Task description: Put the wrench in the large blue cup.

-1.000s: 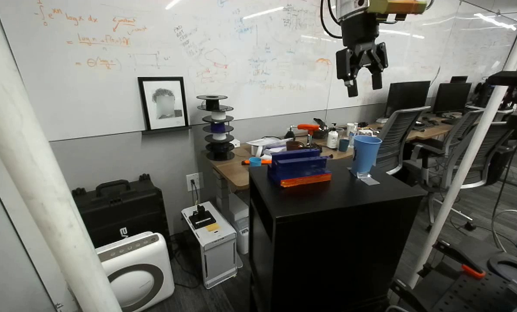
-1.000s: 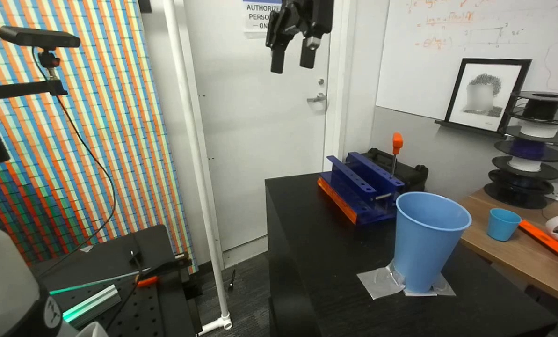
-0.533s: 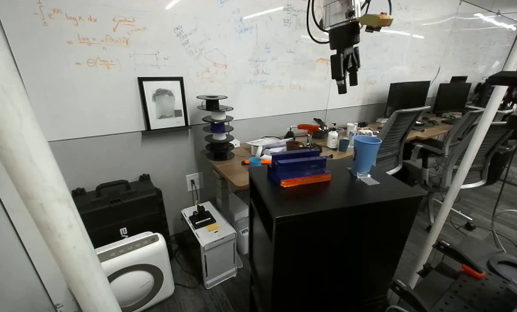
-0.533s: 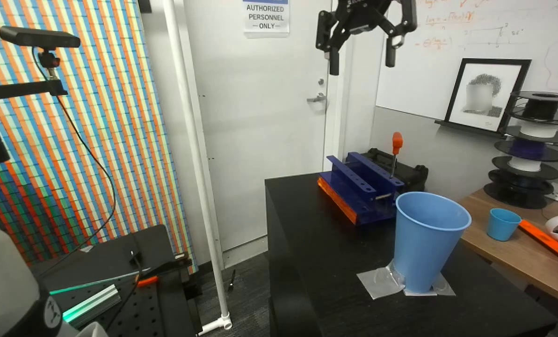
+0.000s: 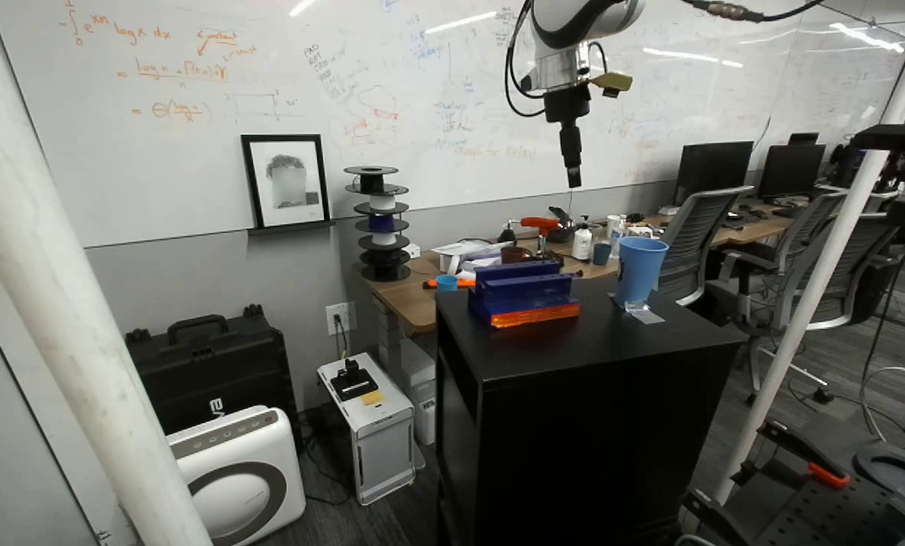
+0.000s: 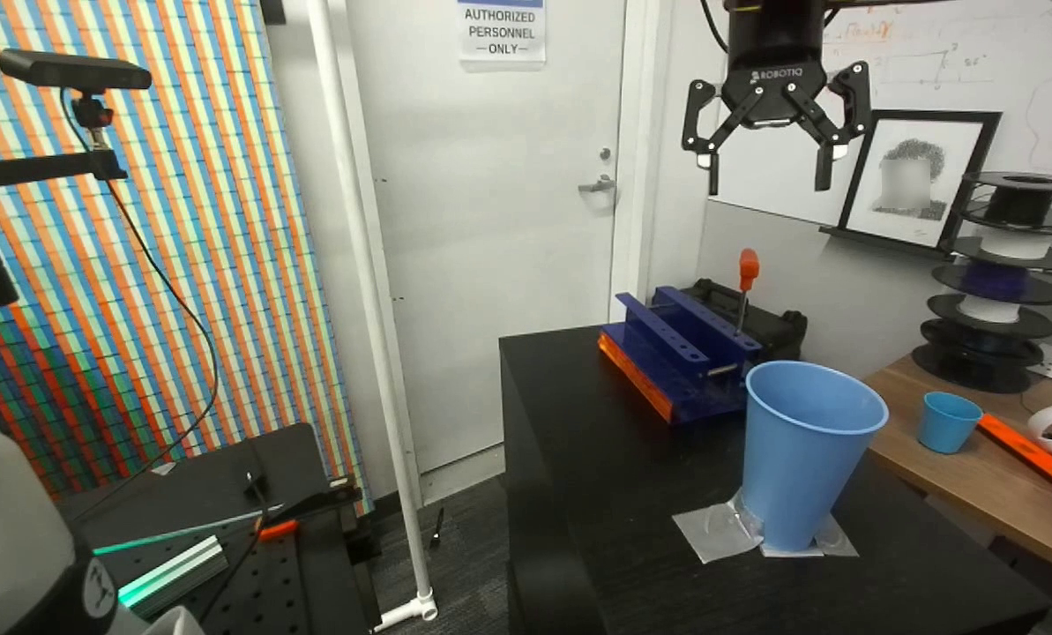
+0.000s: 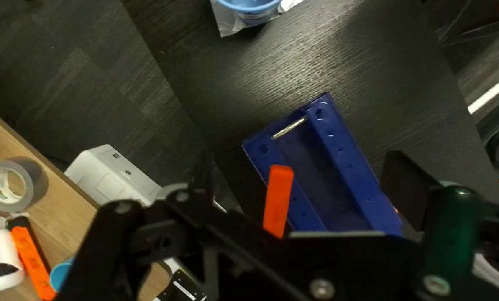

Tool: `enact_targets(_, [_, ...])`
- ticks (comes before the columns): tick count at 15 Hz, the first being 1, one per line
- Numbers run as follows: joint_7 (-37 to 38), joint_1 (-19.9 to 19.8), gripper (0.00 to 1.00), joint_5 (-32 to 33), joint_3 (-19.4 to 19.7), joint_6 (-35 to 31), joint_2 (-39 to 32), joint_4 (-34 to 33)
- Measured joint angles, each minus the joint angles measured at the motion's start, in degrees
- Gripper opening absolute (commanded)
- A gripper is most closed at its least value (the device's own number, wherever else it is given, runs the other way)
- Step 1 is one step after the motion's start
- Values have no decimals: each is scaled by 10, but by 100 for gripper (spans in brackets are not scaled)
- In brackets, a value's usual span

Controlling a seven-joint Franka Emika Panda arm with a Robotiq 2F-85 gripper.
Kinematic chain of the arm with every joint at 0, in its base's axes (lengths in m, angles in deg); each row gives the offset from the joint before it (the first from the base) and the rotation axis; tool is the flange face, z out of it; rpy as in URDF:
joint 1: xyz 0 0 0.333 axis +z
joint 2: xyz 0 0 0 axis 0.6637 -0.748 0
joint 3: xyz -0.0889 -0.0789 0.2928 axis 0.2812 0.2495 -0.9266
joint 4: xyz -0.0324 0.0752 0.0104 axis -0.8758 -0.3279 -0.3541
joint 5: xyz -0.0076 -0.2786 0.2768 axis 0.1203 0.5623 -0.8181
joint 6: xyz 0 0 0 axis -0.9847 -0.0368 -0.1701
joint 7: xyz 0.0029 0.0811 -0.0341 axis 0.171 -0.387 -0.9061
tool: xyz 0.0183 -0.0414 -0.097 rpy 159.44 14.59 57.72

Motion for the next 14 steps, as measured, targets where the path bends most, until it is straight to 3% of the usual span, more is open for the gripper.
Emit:
enact_targets(5, [-133, -2, 100, 1, -4, -6, -90, -78])
enact_targets(11, [-162, 11, 98, 1, -10, -6, -152, -128])
enact_targets(12, [-161, 15, 74, 1, -10, -6, -155, -129])
enact_targets(14, [-160, 21, 70, 4, -10, -6, -157, -129])
